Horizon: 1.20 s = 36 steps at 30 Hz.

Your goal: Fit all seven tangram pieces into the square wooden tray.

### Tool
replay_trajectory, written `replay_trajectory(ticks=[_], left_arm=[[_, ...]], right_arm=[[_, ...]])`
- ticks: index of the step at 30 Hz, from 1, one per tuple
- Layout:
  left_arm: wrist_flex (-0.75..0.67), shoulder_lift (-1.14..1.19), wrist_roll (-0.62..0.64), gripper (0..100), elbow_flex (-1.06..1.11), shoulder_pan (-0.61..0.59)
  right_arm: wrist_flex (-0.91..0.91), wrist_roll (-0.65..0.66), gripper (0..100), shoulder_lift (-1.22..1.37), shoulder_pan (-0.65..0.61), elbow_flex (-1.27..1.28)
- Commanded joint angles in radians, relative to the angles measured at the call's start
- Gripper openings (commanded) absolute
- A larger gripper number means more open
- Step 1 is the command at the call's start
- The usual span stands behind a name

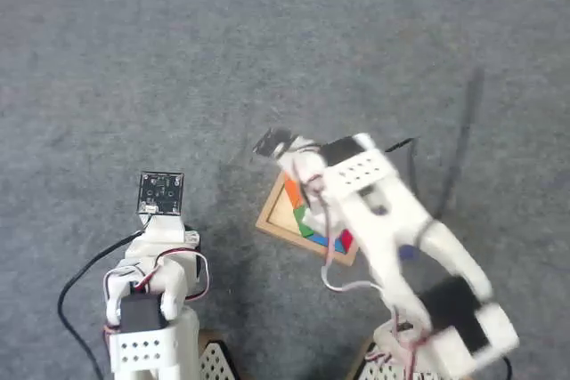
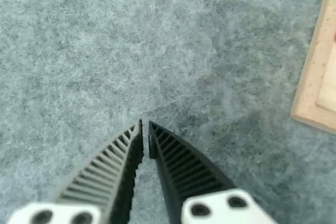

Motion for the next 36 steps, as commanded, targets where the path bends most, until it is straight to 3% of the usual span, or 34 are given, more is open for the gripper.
replay_trajectory(ticks=[1, 5, 12, 19, 29, 36], left_arm=[[0.005, -0.017, 0.015, 2, -0.013, -0.003], [0.005, -0.017, 0.015, 2, -0.013, -0.003], [0.005, -0.017, 0.015, 2, -0.013, -0.002], [0.005, -0.017, 0.015, 2, -0.013, -0.003], [0.005, -0.017, 0.015, 2, -0.013, -0.003], [0.005, -0.017, 0.015, 2, -0.013, -0.003]], right_arm=[[0.074, -0.009, 21.0, -0.248, 0.084, 0.064], [0.090, -0.032, 21.0, -0.374, 0.200, 0.209], [-0.031, -0.413, 21.2, -0.315, 0.378, 0.330], [-0.119, -0.680, 21.3, -0.116, 0.392, 0.304], [-0.142, -0.824, 21.0, 0.289, 0.389, 0.071], [-0.140, -0.822, 19.4, 0.338, 0.403, 0.040]])
